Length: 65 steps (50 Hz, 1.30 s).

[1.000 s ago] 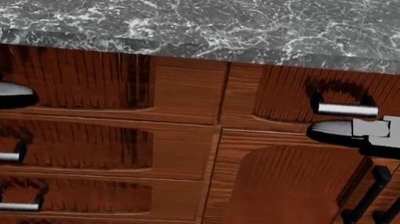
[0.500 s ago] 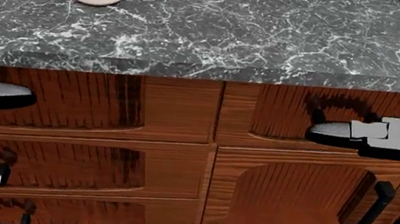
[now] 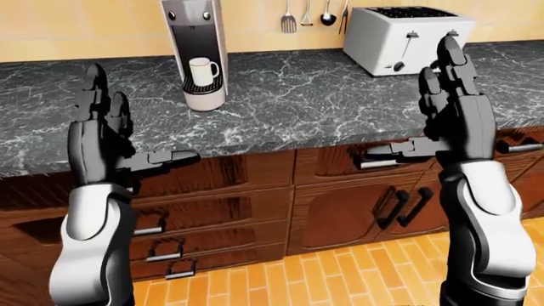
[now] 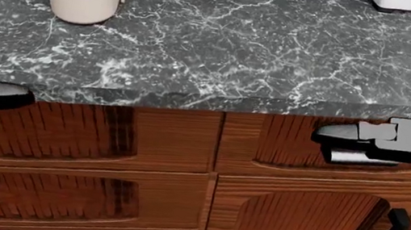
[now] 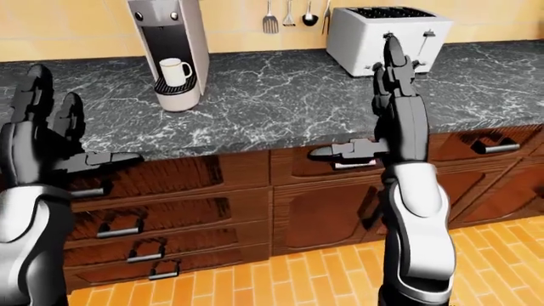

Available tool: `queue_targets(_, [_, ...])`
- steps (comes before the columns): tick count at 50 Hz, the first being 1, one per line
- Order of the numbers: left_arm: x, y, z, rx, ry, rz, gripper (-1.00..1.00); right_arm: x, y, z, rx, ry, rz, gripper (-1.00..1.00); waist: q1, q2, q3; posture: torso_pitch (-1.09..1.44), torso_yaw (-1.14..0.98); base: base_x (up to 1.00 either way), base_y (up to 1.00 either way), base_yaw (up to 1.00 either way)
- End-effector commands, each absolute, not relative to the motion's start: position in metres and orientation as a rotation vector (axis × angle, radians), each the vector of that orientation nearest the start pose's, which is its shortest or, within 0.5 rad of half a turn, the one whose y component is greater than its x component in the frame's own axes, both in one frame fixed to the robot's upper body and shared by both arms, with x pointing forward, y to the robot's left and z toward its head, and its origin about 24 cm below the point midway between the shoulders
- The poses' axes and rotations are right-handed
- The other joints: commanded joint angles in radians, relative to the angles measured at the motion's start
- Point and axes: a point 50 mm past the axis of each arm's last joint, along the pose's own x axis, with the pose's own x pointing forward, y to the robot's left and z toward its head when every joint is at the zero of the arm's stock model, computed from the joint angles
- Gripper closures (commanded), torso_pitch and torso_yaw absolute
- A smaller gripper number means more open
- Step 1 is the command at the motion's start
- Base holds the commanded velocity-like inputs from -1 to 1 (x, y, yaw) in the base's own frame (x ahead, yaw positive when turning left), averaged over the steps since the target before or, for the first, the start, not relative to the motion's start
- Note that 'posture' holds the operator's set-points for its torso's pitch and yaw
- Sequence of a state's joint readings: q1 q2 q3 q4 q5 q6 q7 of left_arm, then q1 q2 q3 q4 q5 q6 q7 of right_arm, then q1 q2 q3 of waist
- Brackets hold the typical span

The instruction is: Pick the mug from under the coffee machine dispenser and place it on the counter.

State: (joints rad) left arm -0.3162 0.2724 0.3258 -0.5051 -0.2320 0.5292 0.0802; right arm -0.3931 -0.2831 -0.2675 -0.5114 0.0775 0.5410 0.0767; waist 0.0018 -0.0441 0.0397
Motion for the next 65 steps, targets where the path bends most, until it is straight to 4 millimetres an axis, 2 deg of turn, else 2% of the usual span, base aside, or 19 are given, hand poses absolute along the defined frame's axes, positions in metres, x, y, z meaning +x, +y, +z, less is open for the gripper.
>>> queue_targets(1, [0.2587, 0.2282, 0.2228, 0.038, -0.426, 0.208, -1.00, 0.2655, -0.2073, 0.2389, -0.192, -0.465, -0.083, -1.00, 0.008, -0.014, -0.019, 0.00, 0.00, 0.17, 0.00, 0.00])
queue_targets(8, [0.2586, 0.2282, 0.2229, 0.037, -0.426, 0.208, -1.00, 0.2651, -0.2071, 0.2381, -0.192, -0.464, -0.083, -1.00, -0.005, 0.049, -0.003, 0.00, 0.00, 0.18, 0.00, 0.00])
queue_targets(12, [0.2586, 0.2283, 0.2234, 0.036, -0.427, 0.209, -1.00, 0.2650, -0.2068, 0.2386, -0.192, -0.464, -0.083, -1.00, -0.011, 0.144, -0.021, 0.00, 0.00, 0.18, 0.00, 0.00])
queue_targets(13, [0.2586, 0.2284, 0.2239, 0.036, -0.428, 0.209, -1.00, 0.2651, -0.2068, 0.2388, -0.191, -0.464, -0.083, -1.00, 0.000, 0.104, -0.015, 0.00, 0.00, 0.17, 0.00, 0.00])
queue_targets(14, [0.2586, 0.2284, 0.2240, 0.036, -0.428, 0.209, -1.00, 0.2652, -0.2067, 0.2389, -0.192, -0.464, -0.083, -1.00, -0.007, 0.121, -0.017, 0.00, 0.00, 0.18, 0.00, 0.00])
queue_targets(21, [0.2587, 0.2282, 0.2258, 0.034, -0.431, 0.208, -1.00, 0.2655, -0.2064, 0.2415, -0.190, -0.467, -0.080, -1.00, 0.009, 0.059, -0.012, 0.00, 0.00, 0.18, 0.01, 0.00])
queue_targets(24, [0.2587, 0.2280, 0.2254, 0.034, -0.431, 0.208, -1.00, 0.2654, -0.2067, 0.2409, -0.190, -0.466, -0.081, -1.00, 0.014, -0.025, -0.024, 0.00, 0.00, 0.18, 0.08, 0.00])
queue_targets(33, [0.2580, 0.2279, 0.2247, 0.035, -0.430, 0.208, -1.00, 0.2658, -0.2068, 0.2395, -0.192, -0.464, -0.082, -1.00, -0.007, 0.043, -0.005, 0.00, 0.00, 0.18, 0.08, 0.00])
queue_targets(35, [0.2579, 0.2279, 0.2247, 0.035, -0.430, 0.208, -1.00, 0.2656, -0.2068, 0.2397, -0.192, -0.464, -0.082, -1.00, -0.012, 0.074, -0.007, 0.00, 0.00, 0.17, 0.09, 0.00])
queue_targets(37, [0.2578, 0.2281, 0.2247, 0.034, -0.430, 0.208, -1.00, 0.2656, -0.2066, 0.2394, -0.192, -0.464, -0.082, -1.00, -0.016, 0.138, -0.028, 0.00, 0.00, 0.17, 0.08, 0.00])
queue_targets(46, [0.2579, 0.2277, 0.2245, 0.034, -0.429, 0.208, -1.00, 0.2655, -0.2067, 0.2399, -0.193, -0.465, -0.081, -1.00, 0.006, 0.060, -0.012, 0.00, 0.00, 0.18, 0.08, 0.00])
queue_targets(50, [0.2577, 0.2276, 0.2250, 0.034, -0.430, 0.208, -1.00, 0.2653, -0.2067, 0.2406, -0.193, -0.466, -0.081, -1.00, 0.012, -0.029, -0.026, 0.00, 0.00, 0.18, 0.08, 0.00])
queue_targets(51, [0.2575, 0.2274, 0.2255, 0.034, -0.431, 0.207, -1.00, 0.2652, -0.2065, 0.2407, -0.193, -0.466, -0.081, -1.00, 0.001, 0.010, -0.021, 0.00, 0.00, 0.18, 0.07, 0.00])
queue_targets(53, [0.2574, 0.2275, 0.2257, 0.033, -0.432, 0.207, -1.00, 0.2653, -0.2063, 0.2410, -0.193, -0.467, -0.081, -1.00, 0.000, -0.004, -0.016, 0.00, 0.00, 0.18, 0.07, 0.00])
queue_targets(59, [0.2573, 0.2278, 0.2263, 0.032, -0.432, 0.208, -1.00, 0.2652, -0.2060, 0.2425, -0.194, -0.469, -0.080, -1.00, -0.008, 0.046, -0.005, 0.00, 0.00, 0.18, 0.08, 0.00])
queue_targets(61, [0.2571, 0.2276, 0.2268, 0.031, -0.433, 0.208, -1.00, 0.2649, -0.2061, 0.2441, -0.194, -0.472, -0.081, -1.00, -0.013, 0.081, -0.008, 0.00, 0.00, 0.17, 0.07, 0.00])
queue_targets(63, [0.2571, 0.2278, 0.2270, 0.031, -0.433, 0.208, -1.00, 0.2653, -0.2065, 0.2449, -0.191, -0.472, -0.085, -1.00, -0.013, 0.151, -0.032, 0.00, 0.00, 0.18, 0.08, 0.00])
queue_targets(64, [0.2570, 0.2279, 0.2270, 0.031, -0.433, 0.209, -1.00, 0.2654, -0.2067, 0.2448, -0.190, -0.472, -0.086, -1.00, -0.003, 0.102, -0.020, 0.00, 0.00, 0.16, 0.01, 0.00])
queue_targets(65, [0.2570, 0.2279, 0.2269, 0.031, -0.433, 0.209, -1.00, 0.2653, -0.2066, 0.2443, -0.192, -0.472, -0.086, -1.00, -0.008, 0.126, -0.018, 0.00, 0.00, 0.17, 0.00, 0.00])
